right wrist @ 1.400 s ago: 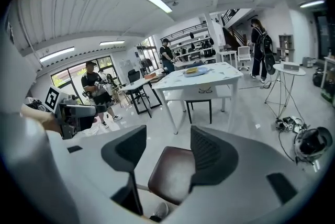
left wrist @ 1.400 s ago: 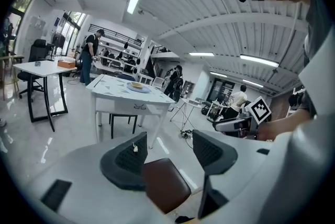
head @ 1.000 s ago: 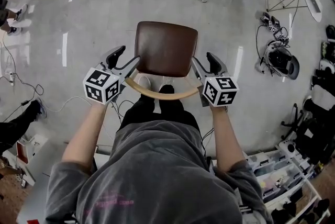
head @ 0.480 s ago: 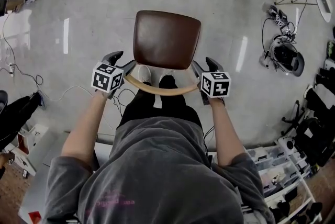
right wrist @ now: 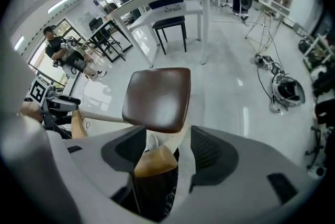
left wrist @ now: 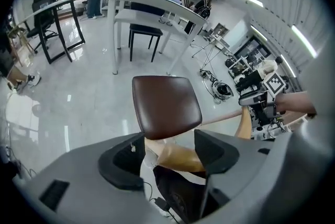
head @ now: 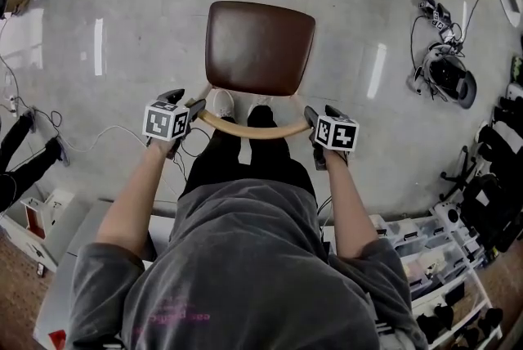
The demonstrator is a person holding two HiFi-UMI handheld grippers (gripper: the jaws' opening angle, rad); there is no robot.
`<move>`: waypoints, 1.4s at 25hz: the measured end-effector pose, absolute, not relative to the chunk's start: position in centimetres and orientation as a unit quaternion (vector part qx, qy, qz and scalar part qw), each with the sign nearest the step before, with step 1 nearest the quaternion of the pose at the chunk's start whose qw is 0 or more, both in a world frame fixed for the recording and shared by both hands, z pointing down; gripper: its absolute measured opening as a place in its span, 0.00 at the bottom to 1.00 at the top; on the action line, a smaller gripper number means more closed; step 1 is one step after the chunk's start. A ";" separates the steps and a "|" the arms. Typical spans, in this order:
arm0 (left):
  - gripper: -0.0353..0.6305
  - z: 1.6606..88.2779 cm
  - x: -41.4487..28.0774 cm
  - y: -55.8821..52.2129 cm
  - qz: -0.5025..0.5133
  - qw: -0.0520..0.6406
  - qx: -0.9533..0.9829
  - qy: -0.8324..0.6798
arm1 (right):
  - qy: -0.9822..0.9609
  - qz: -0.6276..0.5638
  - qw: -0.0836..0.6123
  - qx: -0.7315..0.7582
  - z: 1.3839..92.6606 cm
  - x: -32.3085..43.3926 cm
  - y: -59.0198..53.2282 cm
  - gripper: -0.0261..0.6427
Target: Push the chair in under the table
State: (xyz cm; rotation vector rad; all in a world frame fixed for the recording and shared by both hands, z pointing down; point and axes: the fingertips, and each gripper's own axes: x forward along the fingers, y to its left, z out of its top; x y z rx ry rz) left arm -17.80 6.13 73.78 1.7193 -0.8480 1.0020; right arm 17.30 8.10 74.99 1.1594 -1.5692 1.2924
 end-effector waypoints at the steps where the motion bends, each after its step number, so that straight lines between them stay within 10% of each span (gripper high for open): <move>1: 0.49 74.1 -17.9 6.5 0.408 0.478 0.696 -0.347 | -0.610 0.516 0.387 0.461 75.2 17.4 8.6 0.41; 35: 0.45 79.0 -16.3 10.0 0.235 0.776 0.434 -0.394 | -0.460 0.686 0.311 0.469 81.0 15.3 11.5 0.41</move>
